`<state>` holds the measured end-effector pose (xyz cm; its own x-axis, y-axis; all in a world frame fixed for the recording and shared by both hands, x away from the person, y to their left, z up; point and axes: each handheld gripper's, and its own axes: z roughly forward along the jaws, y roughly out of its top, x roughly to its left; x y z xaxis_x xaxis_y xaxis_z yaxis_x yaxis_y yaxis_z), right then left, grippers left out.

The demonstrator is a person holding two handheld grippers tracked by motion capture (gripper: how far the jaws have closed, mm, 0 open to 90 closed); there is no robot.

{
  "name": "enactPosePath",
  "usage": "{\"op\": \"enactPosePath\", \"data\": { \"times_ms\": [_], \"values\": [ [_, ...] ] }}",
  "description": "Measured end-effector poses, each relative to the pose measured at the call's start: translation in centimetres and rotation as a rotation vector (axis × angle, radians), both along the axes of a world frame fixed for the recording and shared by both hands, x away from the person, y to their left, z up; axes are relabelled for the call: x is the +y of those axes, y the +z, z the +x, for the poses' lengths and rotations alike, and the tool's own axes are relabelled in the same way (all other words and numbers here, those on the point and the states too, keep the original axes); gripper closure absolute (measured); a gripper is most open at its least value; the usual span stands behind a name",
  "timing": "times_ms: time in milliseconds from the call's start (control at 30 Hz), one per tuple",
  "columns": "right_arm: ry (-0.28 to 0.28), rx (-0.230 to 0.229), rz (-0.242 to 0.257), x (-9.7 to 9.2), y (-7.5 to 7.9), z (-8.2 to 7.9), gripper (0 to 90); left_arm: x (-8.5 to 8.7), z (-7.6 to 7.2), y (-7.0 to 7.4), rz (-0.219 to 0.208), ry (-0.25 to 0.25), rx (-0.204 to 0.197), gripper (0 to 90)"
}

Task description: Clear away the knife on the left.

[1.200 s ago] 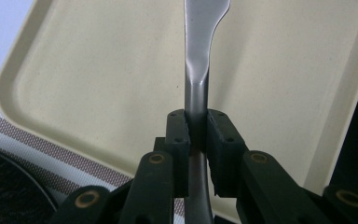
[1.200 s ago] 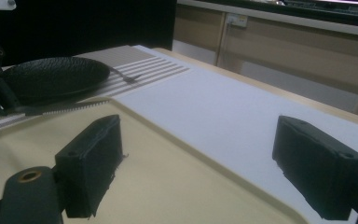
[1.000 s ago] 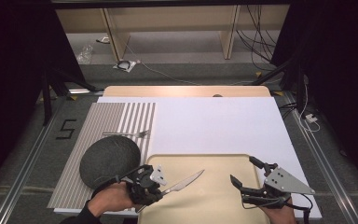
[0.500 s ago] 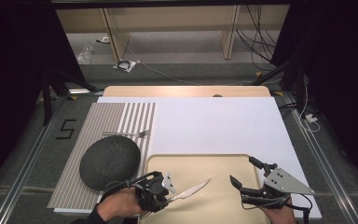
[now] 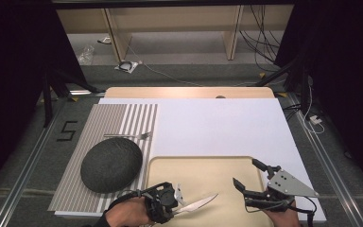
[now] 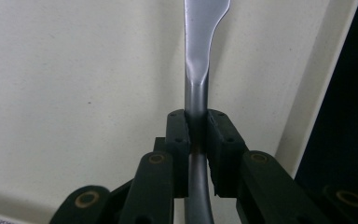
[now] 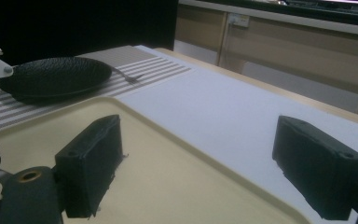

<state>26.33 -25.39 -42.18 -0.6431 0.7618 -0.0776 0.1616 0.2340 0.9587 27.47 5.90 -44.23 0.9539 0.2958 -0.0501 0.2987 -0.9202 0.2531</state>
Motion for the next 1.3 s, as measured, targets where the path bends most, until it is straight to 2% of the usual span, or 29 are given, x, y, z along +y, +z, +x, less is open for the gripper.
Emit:
{"op": "enactPosePath", "data": {
  "times_ms": [167,633,700,767,800,867,900,1067,1200,1300],
  "values": [
    [0.001,0.000,0.000,0.0,0.0,0.0,16.7,-0.4,-0.2,-0.7,0.039,-0.013,0.009,79.2],
    [0.003,0.000,0.002,0.1,0.0,0.0,16.7,-0.4,-0.3,-1.2,0.057,-0.014,0.009,78.5],
    [0.003,0.003,-0.002,0.0,0.0,0.0,16.7,-0.4,-0.3,-1.2,0.034,-0.013,0.016,75.9],
    [0.005,0.000,0.002,0.1,0.0,0.0,16.7,-0.4,-0.4,-0.8,0.015,-0.012,0.008,66.3],
    [0.006,-0.001,0.000,0.1,-0.1,0.0,16.7,-0.4,-0.5,-0.6,-0.002,-0.013,-0.007,60.6],
    [0.004,0.002,-0.002,0.1,-0.1,0.0,16.7,-0.5,-0.6,-0.2,-0.040,-0.007,-0.013,49.3],
    [0.004,0.003,-0.001,0.1,-0.1,0.0,16.7,-0.6,-0.6,-0.1,-0.051,-0.006,-0.017,46.8],
    [0.004,0.002,-0.003,0.1,-0.1,0.0,16.7,-0.7,-0.9,0.2,-0.090,-0.025,-0.054,47.8],
    [0.005,0.003,-0.004,0.1,-0.1,0.0,16.7,-0.9,-1.1,0.4,-0.177,-0.028,-0.110,55.8],
    [0.007,0.001,-0.006,0.1,-0.1,0.0,16.7,-1.1,-1.4,0.5,-0.205,-0.045,-0.137,65.4]
  ]
}}
